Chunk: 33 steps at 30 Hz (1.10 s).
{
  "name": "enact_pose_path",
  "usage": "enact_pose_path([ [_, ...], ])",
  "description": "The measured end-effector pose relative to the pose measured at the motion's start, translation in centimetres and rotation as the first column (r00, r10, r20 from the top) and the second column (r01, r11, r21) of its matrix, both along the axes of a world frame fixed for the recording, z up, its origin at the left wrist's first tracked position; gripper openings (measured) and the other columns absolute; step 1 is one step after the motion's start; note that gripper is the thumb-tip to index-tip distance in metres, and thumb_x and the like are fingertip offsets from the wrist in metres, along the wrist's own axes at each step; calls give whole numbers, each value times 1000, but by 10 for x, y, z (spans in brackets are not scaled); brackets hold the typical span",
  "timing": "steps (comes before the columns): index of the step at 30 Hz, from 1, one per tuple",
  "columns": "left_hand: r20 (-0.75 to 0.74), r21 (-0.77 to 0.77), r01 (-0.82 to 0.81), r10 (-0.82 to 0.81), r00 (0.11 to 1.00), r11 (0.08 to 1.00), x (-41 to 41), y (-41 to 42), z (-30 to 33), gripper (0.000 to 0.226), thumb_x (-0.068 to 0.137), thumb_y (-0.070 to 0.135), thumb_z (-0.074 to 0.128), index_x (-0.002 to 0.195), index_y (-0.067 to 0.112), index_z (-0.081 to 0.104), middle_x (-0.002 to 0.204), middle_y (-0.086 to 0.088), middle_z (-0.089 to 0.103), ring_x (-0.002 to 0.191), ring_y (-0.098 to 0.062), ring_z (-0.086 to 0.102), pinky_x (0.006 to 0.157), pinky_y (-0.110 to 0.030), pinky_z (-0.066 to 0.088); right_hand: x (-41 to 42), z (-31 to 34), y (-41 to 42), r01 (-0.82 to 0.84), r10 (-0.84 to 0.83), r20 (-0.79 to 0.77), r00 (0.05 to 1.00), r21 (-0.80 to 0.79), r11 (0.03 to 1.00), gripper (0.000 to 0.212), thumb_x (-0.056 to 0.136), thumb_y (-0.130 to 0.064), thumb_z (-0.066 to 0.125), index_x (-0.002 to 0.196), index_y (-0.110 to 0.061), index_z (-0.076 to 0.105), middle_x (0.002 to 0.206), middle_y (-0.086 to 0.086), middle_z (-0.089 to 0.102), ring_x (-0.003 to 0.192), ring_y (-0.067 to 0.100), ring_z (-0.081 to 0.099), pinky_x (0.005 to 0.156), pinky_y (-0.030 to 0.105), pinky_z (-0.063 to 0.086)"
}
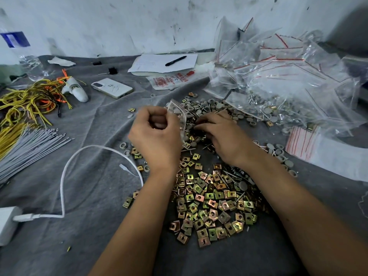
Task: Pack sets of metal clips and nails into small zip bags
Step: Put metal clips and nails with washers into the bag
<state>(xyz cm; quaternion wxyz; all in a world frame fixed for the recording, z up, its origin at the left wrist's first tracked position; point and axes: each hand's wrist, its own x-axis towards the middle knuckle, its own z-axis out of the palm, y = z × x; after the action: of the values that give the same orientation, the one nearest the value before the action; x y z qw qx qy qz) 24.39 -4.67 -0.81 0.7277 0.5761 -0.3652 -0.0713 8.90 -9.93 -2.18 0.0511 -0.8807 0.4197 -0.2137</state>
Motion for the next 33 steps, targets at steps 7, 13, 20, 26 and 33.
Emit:
enact_pose_path([
  [7, -173, 1, 42, -41, 984, 999, 4, -3, -2, 19, 79, 0, 71, 75, 17, 65, 63, 7, 57, 58, -6, 50, 56, -27, 45, 2, 1, -2, 140, -138, -34, 990, 73, 987, 29, 98, -20, 65, 126, -12, 65, 117, 1, 55, 115, 22, 49, 93, 34, 44],
  [13, -180, 22, 52, -47, 983, 998, 5, -4, -4, 14, 79, 2, 70, 77, 16, 67, 63, 8, 58, 57, -5, 50, 53, -25, 43, -9, 6, 2, 149, -149, -7, 989, 129, 980, 24, 93, -38, 72, 103, -16, 68, 101, -4, 54, 96, 14, 50, 78, 27, 36],
  [20, -170, 47, 64, -55, 984, 997, 5, -4, -5, 11, 78, 3, 70, 79, 14, 70, 64, 6, 61, 58, -7, 52, 55, -27, 46, -10, 5, 7, 88, -100, 69, 993, 162, 983, 16, 93, -28, 73, 100, -19, 62, 104, -5, 59, 100, 13, 51, 81, 29, 39],
  [26, -167, 50, 75, -66, 984, 996, 5, -3, -4, 8, 79, 3, 69, 80, 11, 70, 65, 3, 61, 59, -9, 53, 56, -27, 46, -8, 4, 8, 38, -60, 138, 989, 159, 987, 12, 90, -23, 77, 95, -24, 66, 98, -8, 64, 91, 8, 57, 78, 28, 44],
  [33, -156, 74, 96, -84, 984, 993, 6, -3, -5, 9, 79, 4, 69, 79, 13, 69, 63, 7, 60, 56, -8, 52, 55, -27, 45, -6, 0, 9, -20, -4, 160, 987, 146, 989, 29, 85, -15, 78, 112, -23, 72, 96, -14, 60, 81, -10, 51, 71, 4, 34],
])
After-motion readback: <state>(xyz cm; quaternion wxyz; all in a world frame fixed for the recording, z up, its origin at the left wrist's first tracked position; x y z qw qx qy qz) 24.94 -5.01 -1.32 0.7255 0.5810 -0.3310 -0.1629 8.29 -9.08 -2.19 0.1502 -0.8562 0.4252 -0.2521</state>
